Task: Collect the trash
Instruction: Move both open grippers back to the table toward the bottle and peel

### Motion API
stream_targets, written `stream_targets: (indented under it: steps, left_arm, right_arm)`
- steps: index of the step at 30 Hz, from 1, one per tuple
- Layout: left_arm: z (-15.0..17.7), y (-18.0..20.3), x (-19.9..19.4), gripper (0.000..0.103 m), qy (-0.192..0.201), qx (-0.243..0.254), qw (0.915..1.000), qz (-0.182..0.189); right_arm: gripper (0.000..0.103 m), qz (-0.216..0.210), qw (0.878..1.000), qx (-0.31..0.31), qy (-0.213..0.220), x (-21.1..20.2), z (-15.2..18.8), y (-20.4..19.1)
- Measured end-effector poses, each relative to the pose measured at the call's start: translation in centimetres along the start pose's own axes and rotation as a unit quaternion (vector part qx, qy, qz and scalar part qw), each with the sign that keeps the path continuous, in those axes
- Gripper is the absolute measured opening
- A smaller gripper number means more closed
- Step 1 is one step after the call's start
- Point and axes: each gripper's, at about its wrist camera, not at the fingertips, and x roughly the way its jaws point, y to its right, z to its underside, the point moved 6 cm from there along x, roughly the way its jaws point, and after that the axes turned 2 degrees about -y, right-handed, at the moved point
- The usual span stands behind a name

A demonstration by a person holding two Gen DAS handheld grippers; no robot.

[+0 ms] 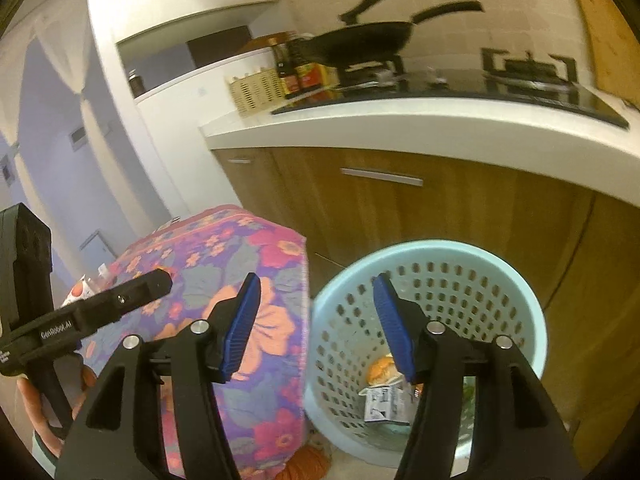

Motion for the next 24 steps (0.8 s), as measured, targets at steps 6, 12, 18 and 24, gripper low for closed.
stream_targets:
  steps: [6, 12, 18, 24]
  left_arm:
    - [-1.2, -4.4, -4.8, 0.065, 0.053, -0.035, 0.9975, -0.031]
    - [-2.0, -9.6, -9.7, 0.069, 0.088, -0.054, 0.9923, -0.067]
    - [-1.4, -15.4, -13.8, 0.079, 0.106, -0.047, 0.9836, -0.138]
    - [-0.2, -20.7, -16.7, 0.079, 0.105, -0.060, 0.9740, -0.192]
  right_arm:
    - [0.066, -0.010, 0.998, -0.056, -0.021, 1.9, -0.5, -5.8]
    - [0.068, -0.033, 0.992, -0.116, -0.039, 4.6, -0.5, -12.6]
    - [0.068, -0.051, 0.984, -0.160, -0.059, 7.7, 0.4, -18.4]
    - [0.076, -0.072, 0.981, -0.152, -0.101, 12.5, 1.3, -22.6]
